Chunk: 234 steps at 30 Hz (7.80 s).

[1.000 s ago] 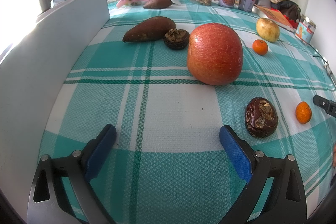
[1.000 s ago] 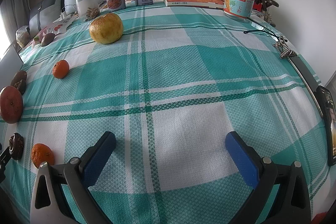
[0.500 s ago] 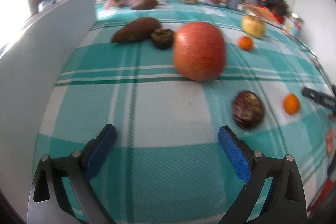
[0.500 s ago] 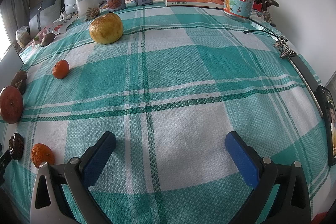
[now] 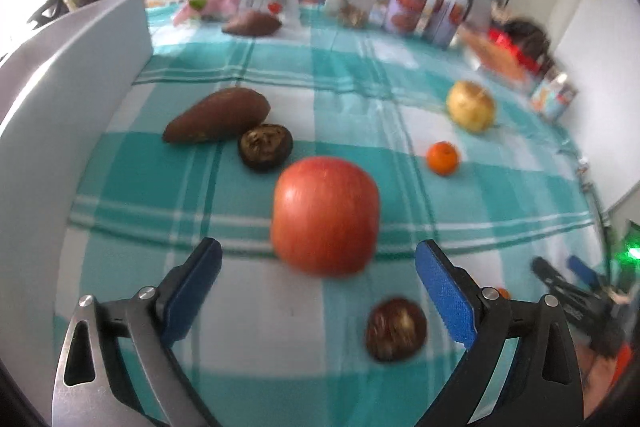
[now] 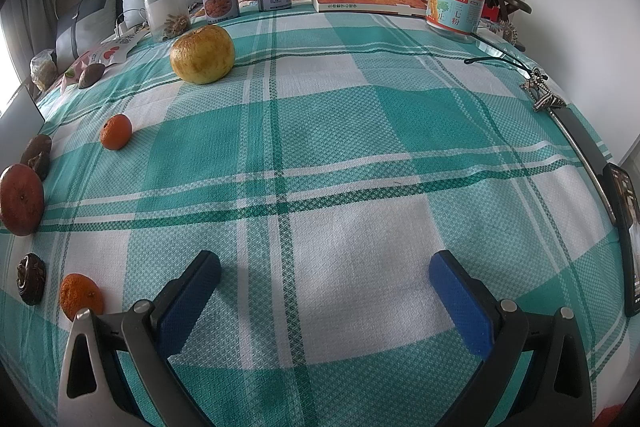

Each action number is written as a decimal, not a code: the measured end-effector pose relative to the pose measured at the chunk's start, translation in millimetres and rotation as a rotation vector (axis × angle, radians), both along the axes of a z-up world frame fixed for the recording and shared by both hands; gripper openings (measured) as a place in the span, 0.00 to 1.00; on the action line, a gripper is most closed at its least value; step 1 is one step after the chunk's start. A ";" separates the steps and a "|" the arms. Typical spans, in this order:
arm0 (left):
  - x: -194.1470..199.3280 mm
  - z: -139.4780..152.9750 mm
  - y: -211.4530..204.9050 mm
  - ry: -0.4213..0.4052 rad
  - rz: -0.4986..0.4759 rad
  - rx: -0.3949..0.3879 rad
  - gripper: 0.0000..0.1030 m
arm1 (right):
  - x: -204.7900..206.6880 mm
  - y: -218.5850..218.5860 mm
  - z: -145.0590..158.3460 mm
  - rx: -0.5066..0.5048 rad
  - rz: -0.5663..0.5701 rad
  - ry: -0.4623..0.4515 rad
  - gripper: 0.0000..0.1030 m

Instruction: Organize fruits

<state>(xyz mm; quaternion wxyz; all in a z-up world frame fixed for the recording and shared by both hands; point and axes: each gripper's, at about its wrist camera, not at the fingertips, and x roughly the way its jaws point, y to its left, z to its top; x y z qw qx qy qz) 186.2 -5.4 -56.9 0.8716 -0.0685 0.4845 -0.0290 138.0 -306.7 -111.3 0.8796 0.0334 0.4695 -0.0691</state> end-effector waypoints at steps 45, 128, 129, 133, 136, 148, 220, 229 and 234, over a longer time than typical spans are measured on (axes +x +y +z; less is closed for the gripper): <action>-166.6 122.7 265.7 -0.115 0.267 -0.077 0.56 | -46.8 324.4 156.6 0.564 0.957 0.048 0.29; -87.4 -33.5 40.1 -0.098 0.061 0.139 0.93 | -24.4 31.8 -0.2 0.009 0.258 -0.014 1.00; -87.4 -33.3 39.9 -0.098 0.061 0.139 0.93 | -24.5 31.8 -0.3 0.009 0.258 -0.014 1.00; -87.4 -33.7 40.1 -0.098 0.061 0.140 0.93 | -24.5 31.8 -0.4 0.009 0.258 -0.014 1.00; -87.5 -33.7 40.2 -0.098 0.062 0.140 0.93 | -24.5 31.7 -0.3 0.009 0.258 -0.014 1.00; -88.5 -31.8 37.0 -0.065 0.025 0.136 0.93 | -24.3 31.7 -0.1 0.009 0.257 -0.014 1.00; -55.1 -40.8 58.9 -0.057 0.132 0.169 0.97 | -22.7 32.3 -0.1 0.008 0.254 -0.001 1.00; -55.3 -40.8 59.8 -0.059 0.131 0.161 0.96 | 48.3 81.5 26.9 0.174 0.373 -0.054 0.80; -64.3 -32.6 59.3 -0.039 0.047 0.098 0.93 | 109.4 131.7 12.5 0.095 0.471 0.003 0.59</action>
